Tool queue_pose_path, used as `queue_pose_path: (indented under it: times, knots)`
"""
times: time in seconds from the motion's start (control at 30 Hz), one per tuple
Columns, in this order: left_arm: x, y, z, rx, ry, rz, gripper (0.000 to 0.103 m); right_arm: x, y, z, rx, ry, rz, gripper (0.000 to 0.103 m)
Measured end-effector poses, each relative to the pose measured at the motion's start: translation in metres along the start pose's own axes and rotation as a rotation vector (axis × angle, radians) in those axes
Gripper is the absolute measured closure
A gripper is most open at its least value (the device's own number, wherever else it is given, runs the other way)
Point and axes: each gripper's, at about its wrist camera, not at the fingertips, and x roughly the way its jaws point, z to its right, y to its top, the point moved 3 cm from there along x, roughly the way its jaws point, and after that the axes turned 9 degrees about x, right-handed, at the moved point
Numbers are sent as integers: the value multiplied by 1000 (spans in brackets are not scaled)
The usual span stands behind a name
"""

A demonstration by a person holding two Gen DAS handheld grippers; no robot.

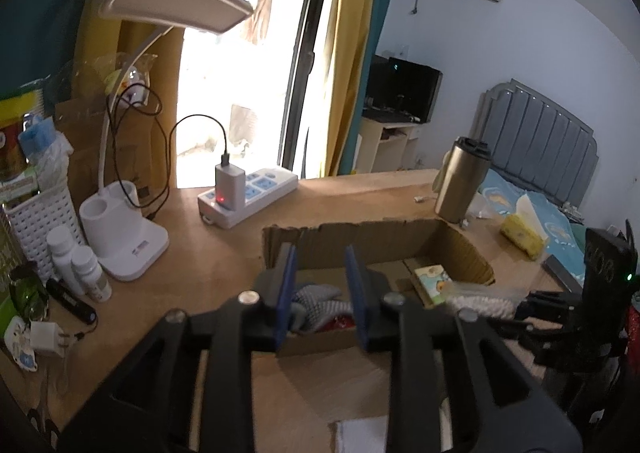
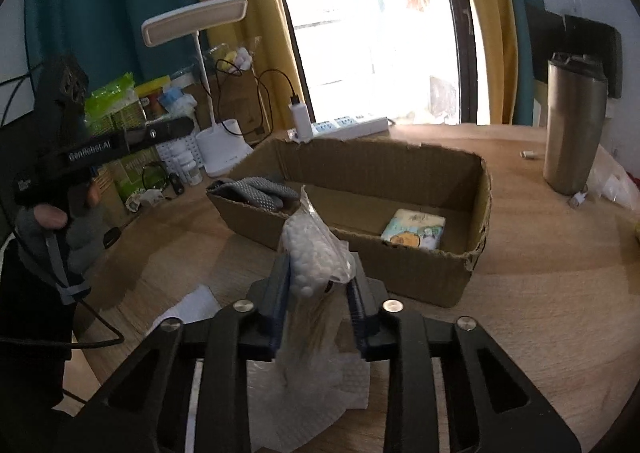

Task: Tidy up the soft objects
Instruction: 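Carry the gloves and swab bag to the box and release them inside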

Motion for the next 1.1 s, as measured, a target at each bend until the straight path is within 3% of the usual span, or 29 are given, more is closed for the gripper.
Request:
queue_pose_path:
  times: [0.1,0.37,0.63,0.7,0.77,0.8,0.9,1.1]
  knots:
    - [0,-3,-4,-10,-2,-4,50,-8,12,-2,-2,12,36,78]
    - [11,-12,-8,-31,-6,-35,49,-9,58,-10,-17,33,139,78]
    - [7,-17,-1,-4,-19,-37,49,32,67,-1,27,74,98,77]
    - [6,-17,0,-1,-28,-37,48,47,65,5,36,47,64,73]
    - [5,-18,2,4,-35,-36,44,60,62,16,68,13,28,49]
    - [4,-18,3,7,-37,-35,36,61,61,18,78,2,24,44]
    - [0,-19,4,4,-39,-20,29,48,57,14,54,-17,52,43]
    - [-6,-22,7,-20,-30,-10,28,21,39,2,-22,-23,58,42]
